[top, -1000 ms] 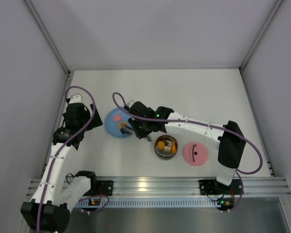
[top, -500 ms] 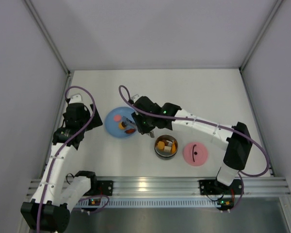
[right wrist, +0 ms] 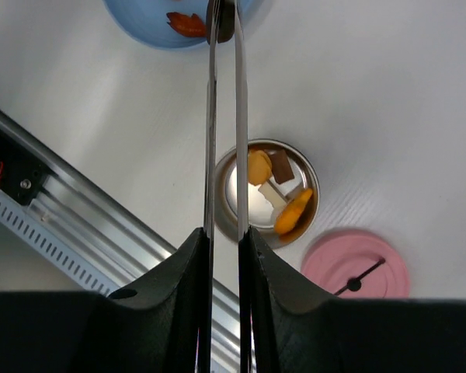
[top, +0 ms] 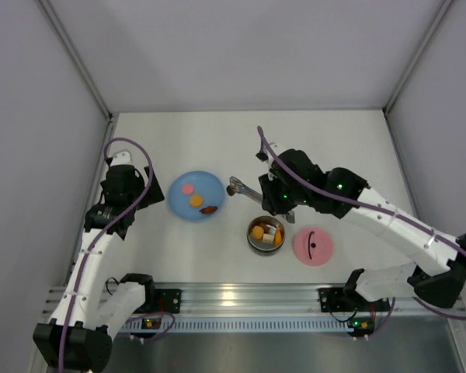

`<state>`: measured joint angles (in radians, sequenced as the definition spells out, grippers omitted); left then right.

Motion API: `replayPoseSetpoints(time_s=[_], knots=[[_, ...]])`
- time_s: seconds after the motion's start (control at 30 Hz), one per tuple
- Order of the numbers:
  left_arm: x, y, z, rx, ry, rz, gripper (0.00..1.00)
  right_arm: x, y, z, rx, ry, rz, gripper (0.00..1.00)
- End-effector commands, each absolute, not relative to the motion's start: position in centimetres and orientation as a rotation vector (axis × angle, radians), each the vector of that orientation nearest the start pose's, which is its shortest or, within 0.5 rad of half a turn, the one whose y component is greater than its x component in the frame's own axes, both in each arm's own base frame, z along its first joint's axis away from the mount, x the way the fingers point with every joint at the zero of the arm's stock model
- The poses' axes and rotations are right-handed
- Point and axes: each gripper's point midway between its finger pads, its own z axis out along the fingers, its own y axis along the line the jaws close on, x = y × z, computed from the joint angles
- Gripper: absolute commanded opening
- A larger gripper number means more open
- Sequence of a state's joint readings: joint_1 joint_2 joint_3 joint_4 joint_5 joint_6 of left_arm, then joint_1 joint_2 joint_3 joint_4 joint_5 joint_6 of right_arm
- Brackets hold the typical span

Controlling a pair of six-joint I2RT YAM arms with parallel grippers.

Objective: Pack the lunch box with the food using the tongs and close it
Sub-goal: Place the fake food in the packing box.

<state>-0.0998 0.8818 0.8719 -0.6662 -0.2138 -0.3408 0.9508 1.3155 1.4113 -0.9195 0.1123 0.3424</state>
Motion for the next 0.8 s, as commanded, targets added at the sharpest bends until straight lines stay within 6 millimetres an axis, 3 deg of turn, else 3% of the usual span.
replayPoseSetpoints(time_s=[0.0, 0.23, 0.37, 0.63, 0.77], knots=[[27.0, -0.4, 19.1, -0.368, 2.179, -0.006, 0.99, 17.3, 22.6, 25.7, -0.649, 2.354, 0.458, 0.21], [26.9, -0.5, 19.1, -0.366, 2.179, -0.009, 0.99, 13.8, 17.9, 24.2, -0.621, 2.429, 0.421, 0.21], [26.9, -0.5, 19.2, -0.363, 2.178, -0.012, 0.99, 12.0, 15.7, 22.3, -0.614, 2.494, 0.383, 0.22], [26.9, -0.5, 19.3, -0.362, 2.173, -0.016, 0.99, 11.2, 14.6, 20.7, -0.607, 2.529, 0.359, 0.23], [26.9, -0.5, 19.3, -0.362, 2.173, -0.016, 0.99, 11.4, 14.6, 20.7, -0.603, 2.526, 0.352, 0.29]])
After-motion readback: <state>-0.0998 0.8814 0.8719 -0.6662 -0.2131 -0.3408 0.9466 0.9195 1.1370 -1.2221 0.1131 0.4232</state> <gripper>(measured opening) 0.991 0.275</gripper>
